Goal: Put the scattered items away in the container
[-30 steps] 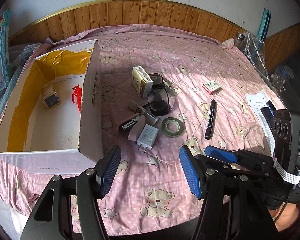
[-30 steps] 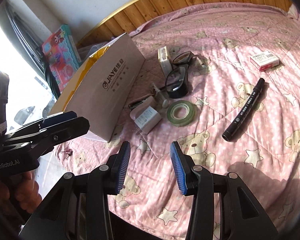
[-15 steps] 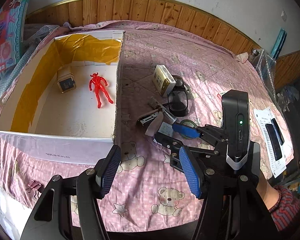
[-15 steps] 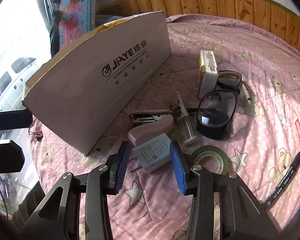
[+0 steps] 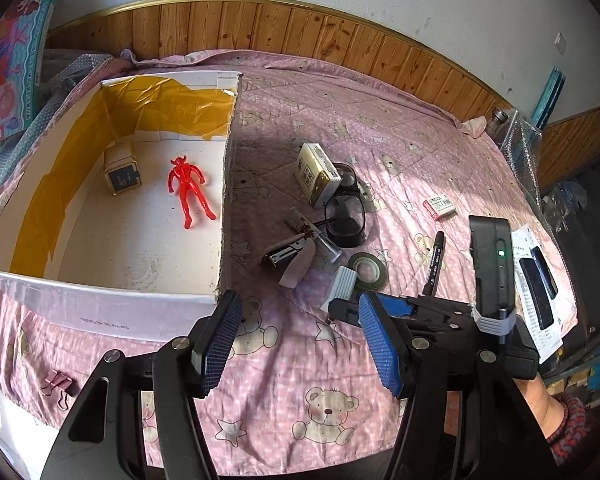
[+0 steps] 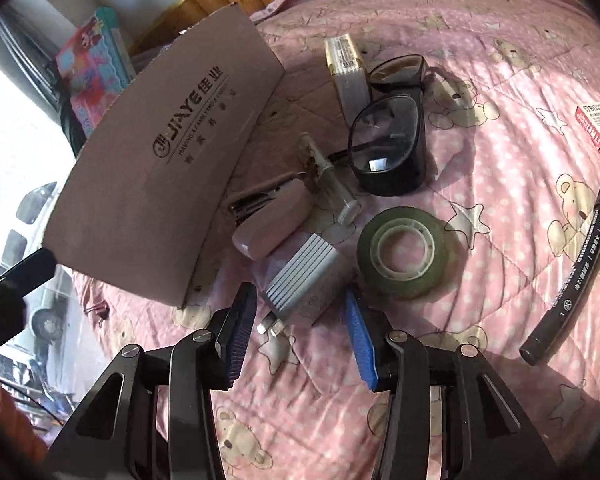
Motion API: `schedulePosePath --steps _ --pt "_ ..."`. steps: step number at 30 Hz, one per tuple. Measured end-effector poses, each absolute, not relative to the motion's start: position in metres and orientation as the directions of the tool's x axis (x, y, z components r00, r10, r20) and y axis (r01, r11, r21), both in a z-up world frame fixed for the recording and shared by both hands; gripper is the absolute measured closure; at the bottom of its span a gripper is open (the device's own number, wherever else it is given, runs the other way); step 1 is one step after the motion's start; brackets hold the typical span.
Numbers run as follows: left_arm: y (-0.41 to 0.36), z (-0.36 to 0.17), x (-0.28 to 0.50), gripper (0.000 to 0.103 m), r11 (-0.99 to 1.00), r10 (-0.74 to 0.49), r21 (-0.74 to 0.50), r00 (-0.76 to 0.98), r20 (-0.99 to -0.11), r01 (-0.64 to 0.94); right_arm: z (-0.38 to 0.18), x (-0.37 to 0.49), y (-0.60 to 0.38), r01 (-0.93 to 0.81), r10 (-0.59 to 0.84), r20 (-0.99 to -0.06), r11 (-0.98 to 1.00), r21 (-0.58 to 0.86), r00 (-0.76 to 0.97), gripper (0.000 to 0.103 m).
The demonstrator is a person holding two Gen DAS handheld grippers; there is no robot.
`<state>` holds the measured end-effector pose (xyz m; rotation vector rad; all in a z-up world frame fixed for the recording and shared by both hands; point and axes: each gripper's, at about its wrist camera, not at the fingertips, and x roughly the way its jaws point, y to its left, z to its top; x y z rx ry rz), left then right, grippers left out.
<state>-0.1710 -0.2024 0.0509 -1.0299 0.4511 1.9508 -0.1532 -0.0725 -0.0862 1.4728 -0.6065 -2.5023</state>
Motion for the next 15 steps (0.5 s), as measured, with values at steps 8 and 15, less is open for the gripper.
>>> schedulePosePath --steps 8,15 --pt "-0.226 0.06 -0.166 0.04 -0.557 0.543 -0.073 -0.295 -0.786 -0.828 -0.079 -0.134 -0.061 -0.067 -0.29 -0.822 -0.928 0.368 -0.491 0.081" --pt "-0.218 0.053 -0.156 0.04 -0.506 0.577 -0.118 -0.234 -0.783 -0.855 -0.064 -0.085 -0.036 -0.001 -0.214 -0.858 -0.97 0.243 -0.467 0.063"
